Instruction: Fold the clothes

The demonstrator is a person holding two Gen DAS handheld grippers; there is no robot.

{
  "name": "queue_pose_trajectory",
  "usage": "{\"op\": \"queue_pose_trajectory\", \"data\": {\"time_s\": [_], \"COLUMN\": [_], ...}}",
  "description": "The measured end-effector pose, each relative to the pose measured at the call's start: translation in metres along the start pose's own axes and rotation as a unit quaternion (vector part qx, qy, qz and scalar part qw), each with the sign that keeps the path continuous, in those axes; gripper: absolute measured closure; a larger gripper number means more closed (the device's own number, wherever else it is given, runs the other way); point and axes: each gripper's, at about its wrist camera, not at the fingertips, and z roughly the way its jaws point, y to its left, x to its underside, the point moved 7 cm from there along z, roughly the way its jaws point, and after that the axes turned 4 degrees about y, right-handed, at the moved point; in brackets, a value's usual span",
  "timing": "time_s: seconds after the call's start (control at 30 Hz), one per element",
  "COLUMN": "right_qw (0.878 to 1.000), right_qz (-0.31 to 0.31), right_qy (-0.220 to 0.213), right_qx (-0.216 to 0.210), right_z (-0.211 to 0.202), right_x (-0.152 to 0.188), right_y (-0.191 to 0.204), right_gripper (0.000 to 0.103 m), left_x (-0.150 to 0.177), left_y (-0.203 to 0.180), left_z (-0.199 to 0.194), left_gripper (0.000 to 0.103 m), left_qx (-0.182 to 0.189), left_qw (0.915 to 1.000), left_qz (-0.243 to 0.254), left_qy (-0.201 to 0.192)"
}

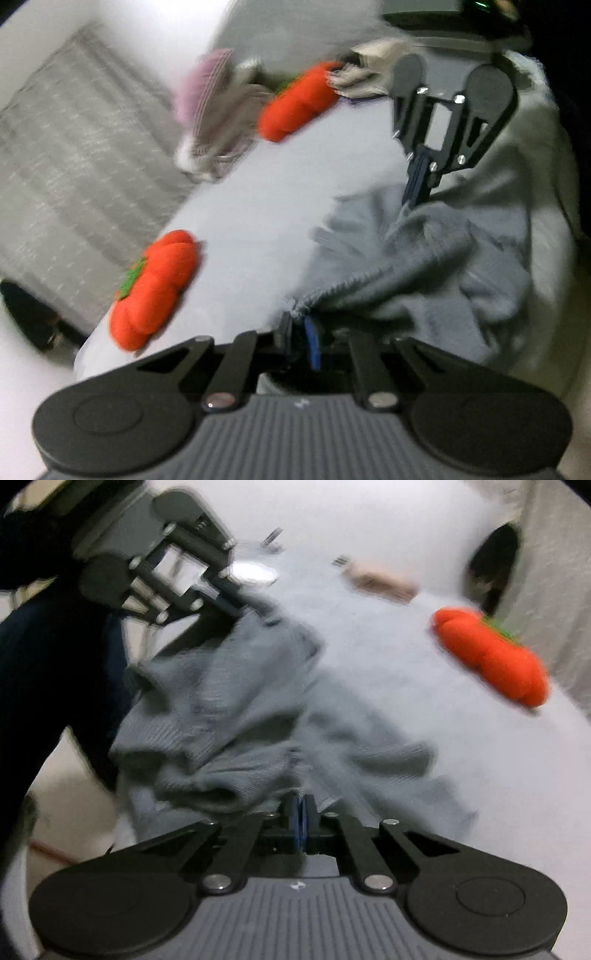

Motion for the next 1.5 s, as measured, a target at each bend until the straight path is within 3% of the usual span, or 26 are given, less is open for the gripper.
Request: {"op": "queue_pose_trajectory", "data": {"time_s": [0.17,0.3,0.53,0.67,0.87,1.1,1.4,1.5], "right_qw": [0.99,0.971,0.939,0.915,0.888,0.87,0.865,0.865], "right_qz": [0.022,0.044,0.082,0.103,0.157,0.175,0.162,0.162], "right_qy": [-0.047,-0.073,-0.067,-0.063,-0.057,-0.054,-0.028,-0.018], "right_qx": [0.131,0.223,0.328,0.385,0.428,0.459,0.474,0.474], "right_z": [-0.033,-0.054,-0.066,-0.075,-0.081,-0.074,-0.038,-0.029], "right_x": [-0.008,-0.009,-0.002,0.003,0.007,0.003,-0.001,0.002], "right_y": [-0.043,-0.073,-0.112,-0.133,-0.164,-0.191,-0.227,-0.236], "right_gripper": [0.1,0.1,0.1,0.1,0.1,0.1,0.1,0.1], "left_x": [-0.006,-0.01,-0.017,-0.024,-0.034,-0.027,-0.012,-0.009], "left_y": [0.041,0.076,0.129,0.15,0.181,0.206,0.232,0.235], "left_z": [0.001,0.01,0.034,0.052,0.084,0.115,0.16,0.18], "left_gripper": [0.095,0.095,0.095,0.095,0.095,0.095,0.095,0.095], "left_qx": [-0.059,-0.103,-0.152,-0.155,-0.159,-0.178,-0.183,-0.18], "left_qw": [0.9942,0.9808,0.9489,0.9397,0.9263,0.909,0.8895,0.8872], "left_qz": [-0.09,-0.165,-0.276,-0.304,-0.341,-0.375,-0.415,-0.419], "left_qy": [0.004,0.014,0.023,0.021,0.021,0.032,0.057,0.066]}}
